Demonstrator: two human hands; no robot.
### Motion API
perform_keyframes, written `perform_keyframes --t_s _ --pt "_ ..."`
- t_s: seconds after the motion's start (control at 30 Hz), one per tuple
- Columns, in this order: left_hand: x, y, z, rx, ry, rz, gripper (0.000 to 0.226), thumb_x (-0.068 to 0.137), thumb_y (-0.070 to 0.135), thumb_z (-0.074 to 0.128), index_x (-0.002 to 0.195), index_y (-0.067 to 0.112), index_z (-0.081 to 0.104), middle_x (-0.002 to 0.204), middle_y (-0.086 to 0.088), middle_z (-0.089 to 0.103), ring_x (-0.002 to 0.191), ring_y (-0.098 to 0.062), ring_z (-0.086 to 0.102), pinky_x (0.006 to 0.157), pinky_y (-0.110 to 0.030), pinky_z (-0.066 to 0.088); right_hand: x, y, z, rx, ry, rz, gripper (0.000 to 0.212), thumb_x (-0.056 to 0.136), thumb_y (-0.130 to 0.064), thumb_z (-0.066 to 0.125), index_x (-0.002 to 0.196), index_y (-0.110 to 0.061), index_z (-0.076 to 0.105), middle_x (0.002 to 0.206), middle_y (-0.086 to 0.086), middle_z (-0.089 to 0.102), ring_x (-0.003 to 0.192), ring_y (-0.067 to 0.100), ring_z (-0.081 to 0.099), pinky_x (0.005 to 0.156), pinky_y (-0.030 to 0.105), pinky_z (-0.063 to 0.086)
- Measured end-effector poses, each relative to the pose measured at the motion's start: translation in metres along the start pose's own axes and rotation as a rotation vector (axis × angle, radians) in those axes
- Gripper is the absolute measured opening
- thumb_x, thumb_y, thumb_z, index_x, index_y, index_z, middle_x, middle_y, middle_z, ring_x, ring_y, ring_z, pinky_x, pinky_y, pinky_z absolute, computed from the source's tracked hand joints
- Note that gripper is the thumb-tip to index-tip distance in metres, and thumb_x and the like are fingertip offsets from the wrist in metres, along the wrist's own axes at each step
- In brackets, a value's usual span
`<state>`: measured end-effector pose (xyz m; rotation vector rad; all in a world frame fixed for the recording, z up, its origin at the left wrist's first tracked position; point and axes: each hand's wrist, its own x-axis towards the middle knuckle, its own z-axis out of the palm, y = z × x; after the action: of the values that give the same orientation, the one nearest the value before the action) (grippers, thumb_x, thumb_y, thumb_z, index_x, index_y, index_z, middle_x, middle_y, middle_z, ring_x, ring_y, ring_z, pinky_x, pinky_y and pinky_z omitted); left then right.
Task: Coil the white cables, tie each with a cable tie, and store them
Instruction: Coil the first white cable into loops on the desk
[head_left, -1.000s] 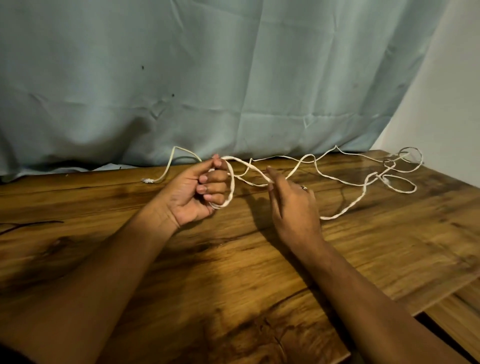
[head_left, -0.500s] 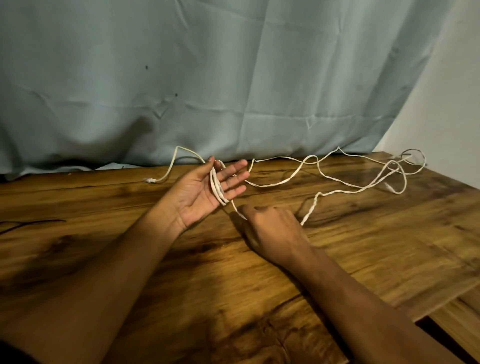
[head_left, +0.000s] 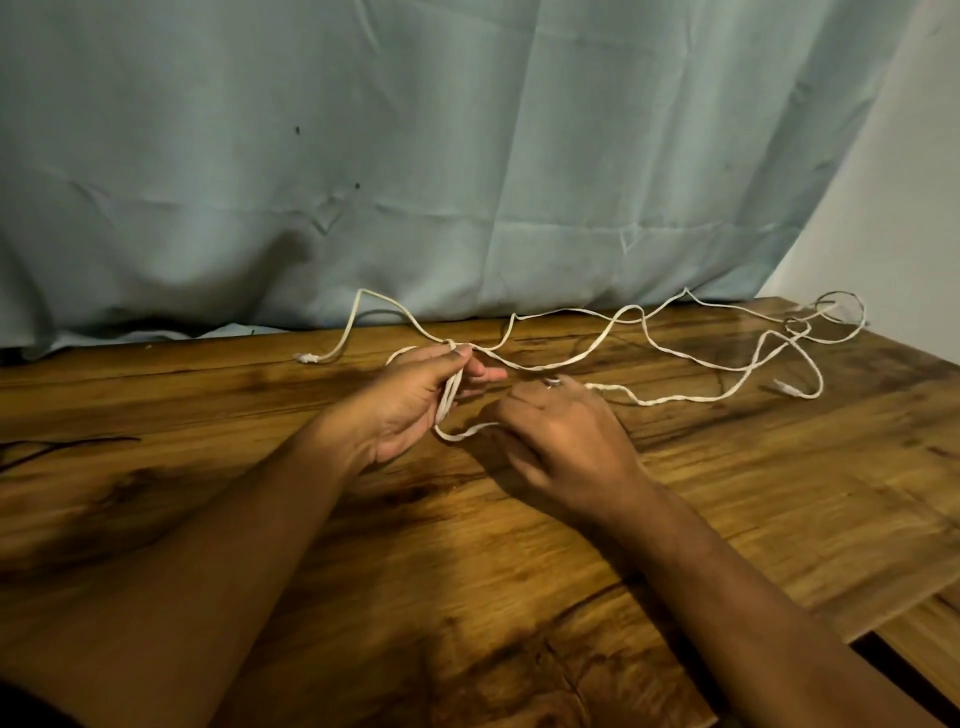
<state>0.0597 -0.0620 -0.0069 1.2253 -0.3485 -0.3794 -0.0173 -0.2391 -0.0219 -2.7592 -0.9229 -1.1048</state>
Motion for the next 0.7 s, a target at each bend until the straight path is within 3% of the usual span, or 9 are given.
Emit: perform_keyframes --t_s 0.1,0.17,0.27,0.3,0.37,0.47,0.5,0.6,0.7 --pt "-0.002 -0.005 0.000 0.101 0.006 -0.028 0.026 0.105 0.016 0.051 0.088 0.002 0.064 0.087 -0.013 0.075 0.082 -0.021 0.070 0.078 -0.030 0.057 0.001 0.003 0.003 -0.038 0.098 -0.006 0.026 0.090 -0.017 0.069 0.117 -0.016 0.071 0.100 0.006 0.066 0.083 0.027 0.060 0.067 0.036 0.038" --pt "-0.005 -0.008 0.003 0.187 -0.034 -0.049 0.022 0.105 0.016 0.052 0.102 -0.001 0.065 0.089 -0.015 0.070 0.086 -0.022 0.064 0.084 -0.034 0.049 0.001 0.005 0.006 0.015 0.144 0.016 0.029 0.093 -0.016 0.066 0.122 -0.013 0.071 0.104 0.008 0.066 0.086 0.028 0.062 0.065 0.037 0.045" --pt "-0.007 -0.009 0.011 0.336 -0.094 -0.053 0.025 0.103 0.005 0.048 0.112 -0.012 0.064 0.105 -0.032 0.069 0.098 -0.030 0.064 0.099 -0.045 0.050 0.000 0.004 0.007 0.115 0.182 0.084 0.033 0.098 -0.020 0.058 0.128 -0.015 0.071 0.110 0.006 0.066 0.091 0.026 0.064 0.068 0.040 0.052" --pt "-0.008 -0.008 0.012 0.349 -0.108 -0.047 0.025 0.103 0.003 0.046 0.110 -0.011 0.065 0.102 -0.033 0.069 0.093 -0.030 0.066 0.095 -0.046 0.052 -0.001 0.005 0.007 0.127 0.202 0.103 0.033 0.098 -0.022 0.057 0.128 -0.015 0.071 0.110 0.005 0.066 0.090 0.026 0.065 0.068 0.040 0.053" --pt "-0.010 -0.004 0.012 0.353 -0.145 -0.067 0.025 0.105 0.009 0.045 0.095 0.001 0.067 0.074 -0.019 0.069 0.068 -0.023 0.068 0.078 -0.040 0.053 -0.002 0.007 0.008 0.155 0.254 0.164 0.030 0.100 -0.026 0.058 0.125 -0.016 0.072 0.110 0.004 0.067 0.090 0.024 0.067 0.069 0.041 0.055" --pt "-0.011 -0.002 0.008 0.282 -0.201 -0.147 0.027 0.106 0.016 0.043 0.084 0.011 0.058 0.051 -0.003 0.049 0.043 -0.015 0.054 0.081 -0.045 0.055 -0.004 0.016 0.008 0.219 0.349 0.314 0.019 0.102 -0.028 0.064 0.116 -0.019 0.074 0.105 -0.001 0.068 0.086 0.016 0.066 0.069 0.042 0.055" --pt "-0.012 -0.002 0.008 0.243 -0.229 -0.169 0.027 0.107 0.018 0.041 0.084 0.012 0.055 0.050 0.000 0.044 0.040 -0.013 0.047 0.073 -0.041 0.057 -0.005 0.019 0.009 0.221 0.358 0.353 0.018 0.103 -0.030 0.064 0.114 -0.020 0.074 0.103 -0.003 0.068 0.084 0.015 0.065 0.067 0.042 0.055" --pt "-0.015 0.002 0.015 0.088 -0.289 -0.215 0.032 0.108 0.029 0.037 0.082 0.016 0.051 0.049 0.008 0.032 0.037 -0.006 0.031 0.045 -0.023 0.034 -0.006 0.023 0.011 0.205 0.334 0.411 0.021 0.105 -0.036 0.059 0.111 -0.022 0.073 0.099 -0.005 0.068 0.083 0.017 0.065 0.067 0.043 0.054" --pt "-0.015 0.006 0.014 -0.037 -0.331 -0.229 0.034 0.107 0.035 0.036 0.086 0.014 0.053 0.053 0.008 0.032 0.040 -0.004 0.029 0.043 -0.020 0.026 -0.005 0.025 0.010 0.226 0.312 0.484 0.030 0.106 -0.044 0.053 0.108 -0.023 0.074 0.094 -0.006 0.072 0.082 0.015 0.066 0.070 0.042 0.054"
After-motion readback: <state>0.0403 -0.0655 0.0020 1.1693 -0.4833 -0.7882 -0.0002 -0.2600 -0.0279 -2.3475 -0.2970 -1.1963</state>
